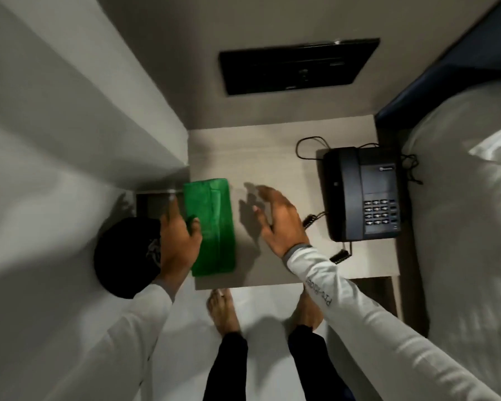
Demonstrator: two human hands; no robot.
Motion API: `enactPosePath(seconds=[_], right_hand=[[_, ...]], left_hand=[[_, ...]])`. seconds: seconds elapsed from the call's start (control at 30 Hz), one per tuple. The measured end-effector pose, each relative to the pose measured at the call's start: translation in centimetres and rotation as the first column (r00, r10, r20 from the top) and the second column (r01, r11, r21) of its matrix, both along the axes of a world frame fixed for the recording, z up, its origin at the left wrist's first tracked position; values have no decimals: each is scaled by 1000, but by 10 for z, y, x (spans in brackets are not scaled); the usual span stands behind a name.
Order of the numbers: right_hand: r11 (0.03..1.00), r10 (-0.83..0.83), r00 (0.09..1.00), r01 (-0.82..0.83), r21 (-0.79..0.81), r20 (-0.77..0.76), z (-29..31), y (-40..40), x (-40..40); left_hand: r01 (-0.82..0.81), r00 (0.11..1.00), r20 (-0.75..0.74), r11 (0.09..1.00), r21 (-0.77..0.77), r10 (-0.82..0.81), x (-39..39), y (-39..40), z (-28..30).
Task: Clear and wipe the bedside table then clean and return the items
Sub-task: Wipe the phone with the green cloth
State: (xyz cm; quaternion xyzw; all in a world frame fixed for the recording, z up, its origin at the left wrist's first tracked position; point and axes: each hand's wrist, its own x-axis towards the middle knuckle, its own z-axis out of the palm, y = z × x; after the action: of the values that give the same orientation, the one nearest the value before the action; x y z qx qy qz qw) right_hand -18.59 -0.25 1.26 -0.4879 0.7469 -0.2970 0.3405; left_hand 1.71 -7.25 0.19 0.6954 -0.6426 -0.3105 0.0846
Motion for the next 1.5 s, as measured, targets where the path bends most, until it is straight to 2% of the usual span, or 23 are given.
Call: enactPosePath(seconds=[0.07, 0.13, 0.23, 0.3, 0.43, 0.53, 0.63, 0.73, 0.8, 0.93, 1.07, 1.13, 1.27, 1.33, 1.4, 1.47, 1.5], right_hand=[[987, -98, 980, 73, 143, 171, -8, -16, 34], [948, -240, 935, 167, 272, 263, -17, -30, 59], [881, -368, 898, 255, 397, 240, -29, -49, 79], [856, -415, 872, 277, 435, 260, -32, -55, 81], [863, -390, 859, 215, 458, 332, -35, -55, 81], [892, -390, 816, 222, 393, 426, -42, -43, 76], [907, -408, 732, 256, 334, 545, -31, -32, 63], [881, -473, 657, 336, 334, 587, -9, -22, 37], [855, -519, 614, 387, 346, 595, 8, -14, 16], [827, -562, 693, 484, 286, 451, 29, -1, -34], [811, -582, 723, 548, 204, 373, 41, 20, -99], [798, -603, 751, 575, 182, 269, 43, 27, -127], [798, -597, 793, 573, 187, 118, 42, 24, -164], [808, -568, 823, 559, 186, -9, 36, 23, -170], [887, -425, 869, 456, 78, -253, 28, 26, -168], [958, -271, 854, 285, -36, -445, 22, 28, -160], [979, -201, 843, 197, -62, -498, 18, 25, -155]], left_hand=[[-29, 998, -48, 995, 100, 34, 14, -5, -5], [-10, 994, -103, 993, 121, 23, 16, -5, -5], [-42, 984, -170, 996, 84, 56, 14, -5, -5], [-93, 967, -224, 986, 137, 122, 12, -5, -3], [-156, 847, -412, 897, 413, 337, 13, -10, -9], [-154, 822, -438, 883, 442, 363, 17, -8, -12], [-100, 773, -524, 885, 455, 357, 11, -2, -1], [-51, 741, -552, 851, 523, 383, -9, -1, 16], [18, 727, -594, 855, 518, 345, -32, 1, 29], [133, 710, -662, 877, 462, 241, -88, 10, 55], [216, 708, -692, 889, 405, 143, -158, 24, 68], [247, 692, -712, 888, 388, 119, -189, 32, 65], [198, 687, -705, 887, 417, 178, -231, 38, 51], [204, 718, -688, 916, 345, 99, -231, 36, 39], [282, 813, -550, 956, 85, -191, -217, 31, 25], [445, 854, -202, 874, -195, -480, -198, 23, 6], [537, 829, -2, 798, -274, -559, -190, 18, -2]])
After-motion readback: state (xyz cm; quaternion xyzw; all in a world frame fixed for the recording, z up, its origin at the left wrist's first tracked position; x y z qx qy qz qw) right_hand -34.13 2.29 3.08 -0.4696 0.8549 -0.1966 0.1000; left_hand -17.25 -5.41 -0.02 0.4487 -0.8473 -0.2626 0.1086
